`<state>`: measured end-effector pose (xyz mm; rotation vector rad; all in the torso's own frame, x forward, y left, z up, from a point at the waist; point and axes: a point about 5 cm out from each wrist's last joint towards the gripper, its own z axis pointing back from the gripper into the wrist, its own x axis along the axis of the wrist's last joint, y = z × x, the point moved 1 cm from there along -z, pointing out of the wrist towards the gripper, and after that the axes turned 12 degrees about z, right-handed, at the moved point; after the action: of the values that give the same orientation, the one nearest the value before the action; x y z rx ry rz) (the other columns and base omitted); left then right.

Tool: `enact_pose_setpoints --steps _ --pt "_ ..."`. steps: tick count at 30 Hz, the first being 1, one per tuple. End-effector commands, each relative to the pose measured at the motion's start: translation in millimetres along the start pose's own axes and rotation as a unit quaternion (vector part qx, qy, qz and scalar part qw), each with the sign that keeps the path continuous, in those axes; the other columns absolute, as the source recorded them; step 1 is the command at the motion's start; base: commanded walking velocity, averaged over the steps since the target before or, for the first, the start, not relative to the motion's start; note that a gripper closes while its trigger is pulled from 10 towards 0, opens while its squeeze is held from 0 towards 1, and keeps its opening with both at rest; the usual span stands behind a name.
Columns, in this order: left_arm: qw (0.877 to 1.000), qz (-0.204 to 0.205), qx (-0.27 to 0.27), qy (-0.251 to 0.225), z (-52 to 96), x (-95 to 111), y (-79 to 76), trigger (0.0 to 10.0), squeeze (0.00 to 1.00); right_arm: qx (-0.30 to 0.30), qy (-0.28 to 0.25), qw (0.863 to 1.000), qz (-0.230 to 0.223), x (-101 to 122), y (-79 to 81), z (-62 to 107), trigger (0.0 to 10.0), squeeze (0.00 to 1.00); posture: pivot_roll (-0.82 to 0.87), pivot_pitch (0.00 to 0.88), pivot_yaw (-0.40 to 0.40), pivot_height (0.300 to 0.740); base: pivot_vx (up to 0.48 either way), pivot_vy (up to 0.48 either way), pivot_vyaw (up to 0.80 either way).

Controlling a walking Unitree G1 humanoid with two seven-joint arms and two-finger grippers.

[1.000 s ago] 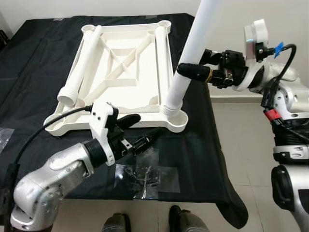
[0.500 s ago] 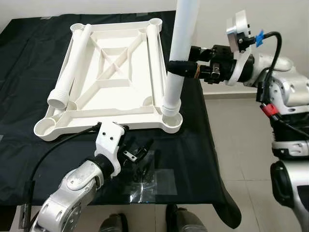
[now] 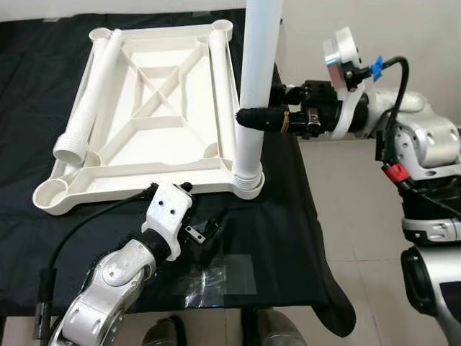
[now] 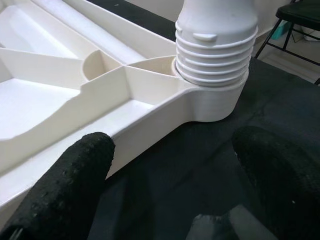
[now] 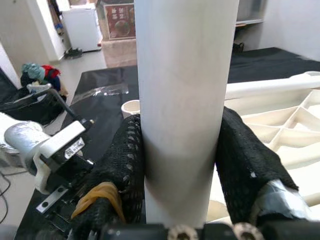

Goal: Building children table

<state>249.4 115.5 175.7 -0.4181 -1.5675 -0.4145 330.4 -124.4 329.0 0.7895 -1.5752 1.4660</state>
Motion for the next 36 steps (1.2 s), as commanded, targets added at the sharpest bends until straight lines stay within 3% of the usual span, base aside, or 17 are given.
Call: enact_pose_setpoints --steps 1,8,22,36 --pt "1.0 -0.002 0.001 0.014 2.4 -7.8 -1.6 10.0 0.0 0.016 0.011 1.0 0.01 1.5 2.2 -2.4 10.0 0.0 -0.15 0.337 -0.073 0.74 0.0 0.0 0.0" --pt "1.0 -0.006 -0.005 0.008 3.1 -5.5 -4.1 10.0 0.0 0.061 0.009 0.998 0.01 3.2 13.3 -7.1 10.0 0.0 -0.15 0.362 -0.08 0.74 0.0 0.0 0.0" --pt "1.0 -0.014 -0.007 0.005 5.4 -3.9 -5.3 10.0 0.0 0.028 0.016 0.999 0.041 -9.8 15.9 -13.4 10.0 0.0 -0.14 0.381 -0.077 0.74 0.0 0.0 0.0" --pt "1.0 -0.018 -0.01 0.007 5.7 -4.3 -5.8 10.0 0.0 0.003 0.037 0.999 0.032 -14.4 13.7 2.1 10.0 0.0 -0.14 0.381 -0.076 0.74 0.0 0.0 0.0"
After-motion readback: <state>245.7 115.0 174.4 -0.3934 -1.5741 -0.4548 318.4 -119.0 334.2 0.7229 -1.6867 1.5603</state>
